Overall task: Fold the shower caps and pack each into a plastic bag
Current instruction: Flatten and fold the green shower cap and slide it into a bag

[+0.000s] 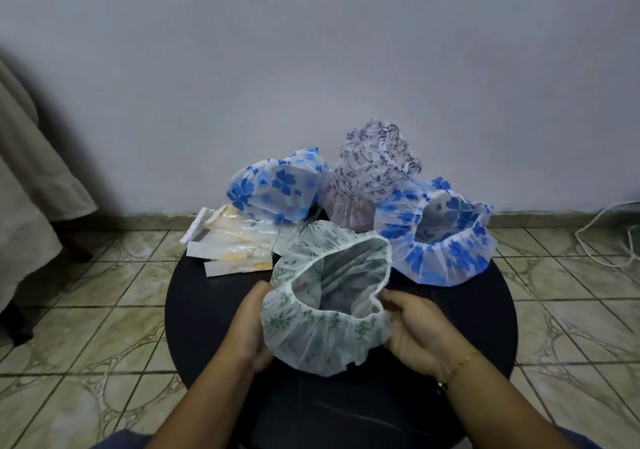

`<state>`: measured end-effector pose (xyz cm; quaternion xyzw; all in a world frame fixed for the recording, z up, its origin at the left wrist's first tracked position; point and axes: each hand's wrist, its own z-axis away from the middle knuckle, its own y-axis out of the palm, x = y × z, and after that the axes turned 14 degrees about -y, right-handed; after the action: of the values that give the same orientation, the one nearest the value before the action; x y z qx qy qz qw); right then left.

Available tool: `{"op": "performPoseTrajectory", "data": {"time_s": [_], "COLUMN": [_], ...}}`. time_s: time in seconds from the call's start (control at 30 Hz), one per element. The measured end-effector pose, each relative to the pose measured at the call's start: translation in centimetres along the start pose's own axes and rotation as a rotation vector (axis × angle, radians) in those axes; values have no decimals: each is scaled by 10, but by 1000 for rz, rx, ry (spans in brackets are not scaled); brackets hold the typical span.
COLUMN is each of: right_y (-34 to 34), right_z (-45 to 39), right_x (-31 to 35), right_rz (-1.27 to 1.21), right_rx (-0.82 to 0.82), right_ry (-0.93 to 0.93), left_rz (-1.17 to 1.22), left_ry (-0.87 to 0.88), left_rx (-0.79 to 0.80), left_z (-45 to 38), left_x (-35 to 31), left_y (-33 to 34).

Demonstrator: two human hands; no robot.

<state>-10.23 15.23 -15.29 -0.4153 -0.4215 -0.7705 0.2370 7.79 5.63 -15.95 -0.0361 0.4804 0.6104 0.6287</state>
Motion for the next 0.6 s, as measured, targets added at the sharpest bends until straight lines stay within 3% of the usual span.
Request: {"op": "performPoseTrajectory", "data": {"time_s": [0.1,0.23,0.3,0.6], "right_y": [-7,-12,-13,-27], "right_z": [5,10,13,16], "right_x": [-4,-11,-12,-11], "right_rz": [-35,105,203,149], "right_rx": [33,10,83,53], "right_ry": [29,-2,-23,-78], "left_rz": [88,157,174,-76], "left_ry": [18,48,58,40], "left_rx": [30,68,94,74], "left_z": [0,8,7,13], "left_x": [16,26,29,27], "left_y": [3,9,7,5]}}
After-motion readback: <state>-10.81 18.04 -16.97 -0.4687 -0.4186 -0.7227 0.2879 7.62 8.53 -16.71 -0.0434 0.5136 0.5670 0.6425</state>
